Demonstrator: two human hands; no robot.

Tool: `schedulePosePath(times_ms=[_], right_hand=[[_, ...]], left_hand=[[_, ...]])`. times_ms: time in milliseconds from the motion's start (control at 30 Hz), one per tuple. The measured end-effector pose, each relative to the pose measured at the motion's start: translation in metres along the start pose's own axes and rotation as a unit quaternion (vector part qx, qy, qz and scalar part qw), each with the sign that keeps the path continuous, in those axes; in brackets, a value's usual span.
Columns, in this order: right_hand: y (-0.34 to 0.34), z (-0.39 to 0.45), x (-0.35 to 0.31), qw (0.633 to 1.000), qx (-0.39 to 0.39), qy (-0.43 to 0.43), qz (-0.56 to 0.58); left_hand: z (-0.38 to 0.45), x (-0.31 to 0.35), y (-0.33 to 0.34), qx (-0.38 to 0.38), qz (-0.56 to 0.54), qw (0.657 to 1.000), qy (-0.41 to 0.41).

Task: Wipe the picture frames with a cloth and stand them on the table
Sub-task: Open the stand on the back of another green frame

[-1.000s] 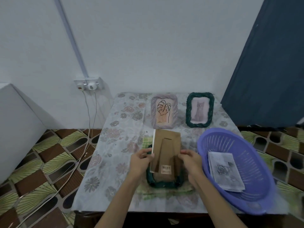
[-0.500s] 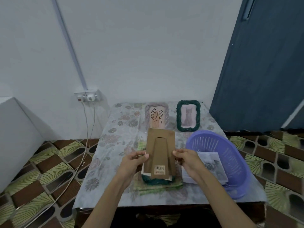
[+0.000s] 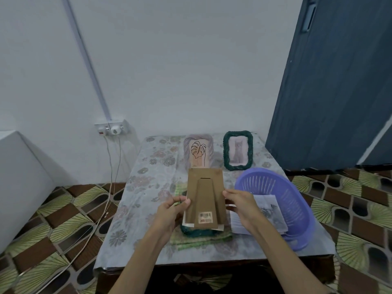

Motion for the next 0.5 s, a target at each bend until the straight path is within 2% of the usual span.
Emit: schedulePosePath(times_ms=[133,367,500], right_hand=[[0.000,-0.002,-0.009,0.998,0.018,-0.042,-0.053],[-0.002,-0.005,-0.023,0.993,0.038,-0.101,-0.044],[-0.045,0.002,-0.031,0.977,0.172,-0.128,0.013]], left_hand=[[-0.001,0.000,-0.002,0.012,0.019,1.000,0.009],[0.008,-0.007,-0.005,0.018,0.021,1.000,-0.006],[0.016,-0.017,-0.019,0.049,-0.002,0.998,-0.027]])
Point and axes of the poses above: each hand's wrist, its own z-axis towards the middle knuckle, its own y-axis out of the palm, x = y × z, the point moved 10 cm from there along z, towards the middle knuckle, and after that the axes turned 13 degrees about z, right-handed, at the moved point
